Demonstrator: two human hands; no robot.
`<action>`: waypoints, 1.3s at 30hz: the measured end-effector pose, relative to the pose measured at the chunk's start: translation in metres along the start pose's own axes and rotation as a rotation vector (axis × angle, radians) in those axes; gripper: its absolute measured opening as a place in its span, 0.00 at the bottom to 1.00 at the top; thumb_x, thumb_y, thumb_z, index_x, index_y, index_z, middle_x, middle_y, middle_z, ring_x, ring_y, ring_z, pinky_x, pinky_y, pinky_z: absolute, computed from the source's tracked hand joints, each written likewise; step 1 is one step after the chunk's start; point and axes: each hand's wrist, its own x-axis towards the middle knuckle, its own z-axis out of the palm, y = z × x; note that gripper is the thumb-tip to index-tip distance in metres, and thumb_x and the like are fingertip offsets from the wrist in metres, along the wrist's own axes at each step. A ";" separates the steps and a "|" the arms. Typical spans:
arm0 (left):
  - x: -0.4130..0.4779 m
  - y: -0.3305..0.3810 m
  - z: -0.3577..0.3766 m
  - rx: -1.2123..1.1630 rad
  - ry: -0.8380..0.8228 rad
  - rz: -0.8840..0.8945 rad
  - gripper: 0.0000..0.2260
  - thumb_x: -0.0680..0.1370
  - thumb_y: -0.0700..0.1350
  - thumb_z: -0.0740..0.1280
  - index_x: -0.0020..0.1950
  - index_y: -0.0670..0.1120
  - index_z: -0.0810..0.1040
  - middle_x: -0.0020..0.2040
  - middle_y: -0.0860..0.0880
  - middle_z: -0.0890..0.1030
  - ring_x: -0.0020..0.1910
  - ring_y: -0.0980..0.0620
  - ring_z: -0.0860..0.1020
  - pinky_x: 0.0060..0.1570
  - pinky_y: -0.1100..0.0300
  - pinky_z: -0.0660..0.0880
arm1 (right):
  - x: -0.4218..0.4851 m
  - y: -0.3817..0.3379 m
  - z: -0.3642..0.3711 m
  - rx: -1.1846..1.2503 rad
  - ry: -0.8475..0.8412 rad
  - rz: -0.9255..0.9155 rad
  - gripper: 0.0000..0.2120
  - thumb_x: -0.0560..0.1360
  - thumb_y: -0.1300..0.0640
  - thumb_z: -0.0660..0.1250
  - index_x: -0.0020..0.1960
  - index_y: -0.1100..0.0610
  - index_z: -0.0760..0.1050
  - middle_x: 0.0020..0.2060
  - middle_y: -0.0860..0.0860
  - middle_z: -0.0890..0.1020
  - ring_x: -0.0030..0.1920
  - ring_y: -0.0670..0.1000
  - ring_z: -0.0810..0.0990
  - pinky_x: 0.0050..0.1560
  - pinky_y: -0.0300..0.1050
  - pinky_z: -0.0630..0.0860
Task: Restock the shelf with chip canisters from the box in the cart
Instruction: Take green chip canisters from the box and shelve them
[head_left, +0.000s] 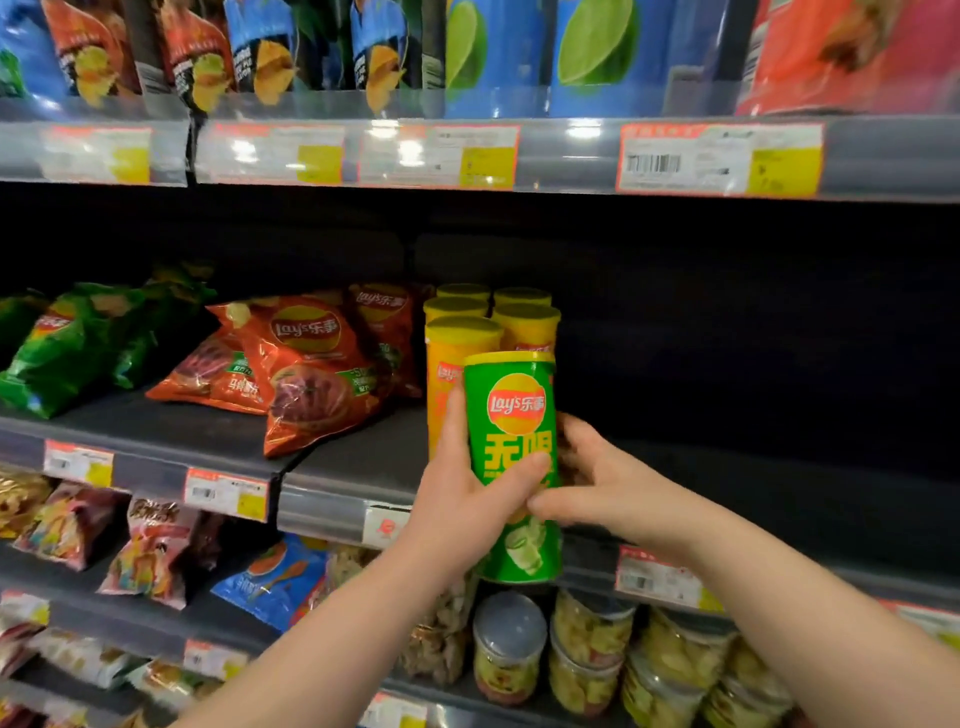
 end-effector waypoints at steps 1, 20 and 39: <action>0.004 0.002 0.008 0.005 -0.022 0.007 0.41 0.69 0.54 0.73 0.73 0.66 0.49 0.55 0.67 0.73 0.50 0.74 0.74 0.44 0.76 0.71 | -0.003 0.002 -0.005 -0.022 0.050 -0.001 0.36 0.65 0.57 0.74 0.67 0.45 0.61 0.57 0.44 0.77 0.55 0.43 0.80 0.49 0.38 0.79; 0.025 -0.028 0.041 1.196 -0.380 0.200 0.45 0.59 0.74 0.42 0.69 0.56 0.68 0.67 0.53 0.70 0.66 0.51 0.67 0.60 0.60 0.66 | 0.077 0.049 -0.115 -0.150 0.487 0.025 0.39 0.68 0.58 0.76 0.73 0.52 0.59 0.60 0.51 0.75 0.57 0.52 0.75 0.45 0.43 0.73; 0.026 -0.026 0.039 1.165 -0.420 0.135 0.41 0.63 0.75 0.48 0.70 0.56 0.68 0.68 0.53 0.69 0.67 0.51 0.66 0.64 0.59 0.63 | 0.145 0.070 -0.147 -0.150 0.430 0.054 0.31 0.72 0.54 0.72 0.71 0.55 0.63 0.64 0.55 0.75 0.63 0.56 0.74 0.50 0.51 0.73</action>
